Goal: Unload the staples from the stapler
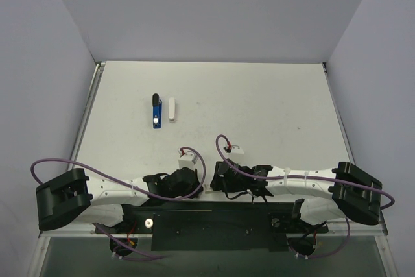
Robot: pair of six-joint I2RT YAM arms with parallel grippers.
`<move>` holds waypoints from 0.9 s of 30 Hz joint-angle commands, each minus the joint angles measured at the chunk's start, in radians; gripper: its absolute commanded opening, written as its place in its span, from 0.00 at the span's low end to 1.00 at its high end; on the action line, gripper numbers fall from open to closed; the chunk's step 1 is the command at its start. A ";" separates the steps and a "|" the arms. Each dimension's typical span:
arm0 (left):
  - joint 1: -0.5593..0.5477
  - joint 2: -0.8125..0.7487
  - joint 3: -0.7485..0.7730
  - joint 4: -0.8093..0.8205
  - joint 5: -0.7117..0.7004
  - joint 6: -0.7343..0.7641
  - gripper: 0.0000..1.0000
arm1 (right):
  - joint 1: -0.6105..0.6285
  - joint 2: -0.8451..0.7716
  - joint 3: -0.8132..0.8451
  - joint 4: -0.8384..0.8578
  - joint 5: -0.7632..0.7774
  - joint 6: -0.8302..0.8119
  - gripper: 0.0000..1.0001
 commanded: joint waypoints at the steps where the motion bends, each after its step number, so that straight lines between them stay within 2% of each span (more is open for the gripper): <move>1: -0.004 0.026 0.020 -0.009 0.000 0.003 0.00 | 0.007 -0.012 -0.008 -0.009 0.027 0.006 0.41; 27: -0.004 0.044 0.009 0.011 0.004 -0.006 0.00 | 0.007 0.059 0.012 0.122 -0.052 0.012 0.41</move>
